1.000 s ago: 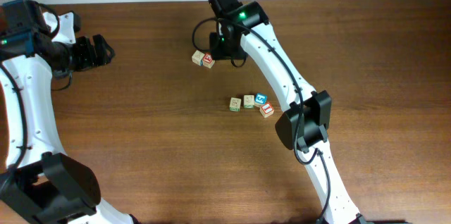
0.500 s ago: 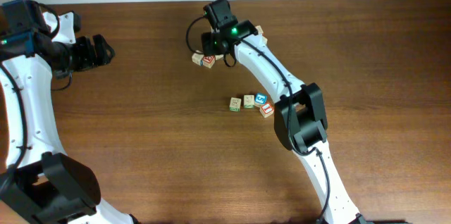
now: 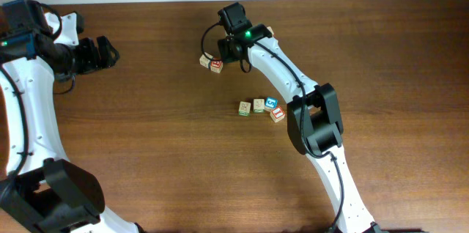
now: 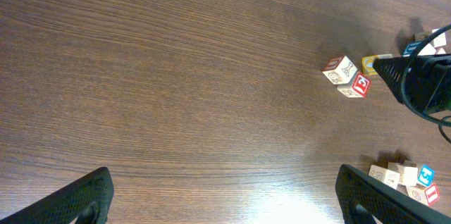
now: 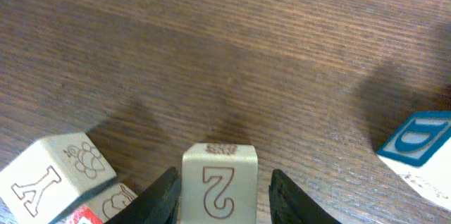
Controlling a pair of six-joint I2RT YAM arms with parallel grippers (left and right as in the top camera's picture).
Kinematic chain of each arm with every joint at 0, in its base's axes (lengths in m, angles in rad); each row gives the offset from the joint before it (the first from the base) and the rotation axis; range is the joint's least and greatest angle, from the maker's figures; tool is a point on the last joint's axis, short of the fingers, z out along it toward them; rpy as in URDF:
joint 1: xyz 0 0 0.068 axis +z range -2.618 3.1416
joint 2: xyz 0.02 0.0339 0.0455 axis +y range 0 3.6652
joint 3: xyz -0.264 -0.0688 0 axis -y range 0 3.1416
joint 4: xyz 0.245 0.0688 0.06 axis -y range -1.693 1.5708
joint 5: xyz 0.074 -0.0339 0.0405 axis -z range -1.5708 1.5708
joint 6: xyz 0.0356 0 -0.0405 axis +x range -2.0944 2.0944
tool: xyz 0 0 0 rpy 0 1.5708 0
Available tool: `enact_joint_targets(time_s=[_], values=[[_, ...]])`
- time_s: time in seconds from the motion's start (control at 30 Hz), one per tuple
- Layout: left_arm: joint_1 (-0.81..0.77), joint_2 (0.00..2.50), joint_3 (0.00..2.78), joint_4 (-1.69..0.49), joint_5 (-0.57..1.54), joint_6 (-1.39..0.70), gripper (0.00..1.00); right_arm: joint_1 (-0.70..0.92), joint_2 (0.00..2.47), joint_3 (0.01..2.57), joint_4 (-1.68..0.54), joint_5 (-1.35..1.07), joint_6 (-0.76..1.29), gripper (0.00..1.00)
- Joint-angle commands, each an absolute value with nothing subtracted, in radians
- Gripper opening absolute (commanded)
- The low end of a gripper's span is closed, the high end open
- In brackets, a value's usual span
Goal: Rotate 5 blocks
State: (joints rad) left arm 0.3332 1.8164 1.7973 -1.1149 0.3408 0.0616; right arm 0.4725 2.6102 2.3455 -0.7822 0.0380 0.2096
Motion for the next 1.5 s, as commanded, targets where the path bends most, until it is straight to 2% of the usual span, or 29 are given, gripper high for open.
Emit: enact_joint_targets(time_s=[0.0,0.53,0.57,0.6,0.63,0.7,0.77,0.97,1.17,1.47], values=[[0.33,1.818,1.819,-1.116,0.352,0.052,0.99,0.471,2.611,2.337,-0.803,0.041,0.209,0.38],[0.33,1.818,1.819,-1.116,0.352,0.052,0.99,0.47,2.587,2.342,-0.901,0.035,0.208,0.36],[0.33,1.818,1.819,-1.116,0.352,0.052,0.99,0.47,2.587,2.342,-0.894,0.035,0.2,0.43],[0.33,1.818,1.819,-1.116,0.352,0.052,0.99,0.47,2.587,2.342,-0.883,0.036,0.184,0.55],[0.33,1.818,1.819,-1.116,0.352,0.053,0.99,0.47,2.587,2.342,-0.874,0.035,0.165,0.59],[0.33,1.818,1.819,-1.116,0.352,0.052,0.99,0.47,2.587,2.342,-0.847,0.039,0.126,0.6],[0.33,1.818,1.819,-1.116,0.351,0.052,0.99,0.47,2.587,2.341,-0.82,0.039,0.099,0.58],[0.33,1.818,1.819,-1.116,0.352,0.052,0.99,0.471,2.589,2.341,-0.804,0.038,0.093,0.31],[0.33,1.818,1.819,-1.116,0.352,0.052,0.99,0.471,2.589,2.341,-0.873,0.007,0.094,0.3],[0.33,1.818,1.819,-1.116,0.352,0.052,0.99,0.471,2.575,2.342,-1.128,-0.253,0.208,0.3]])
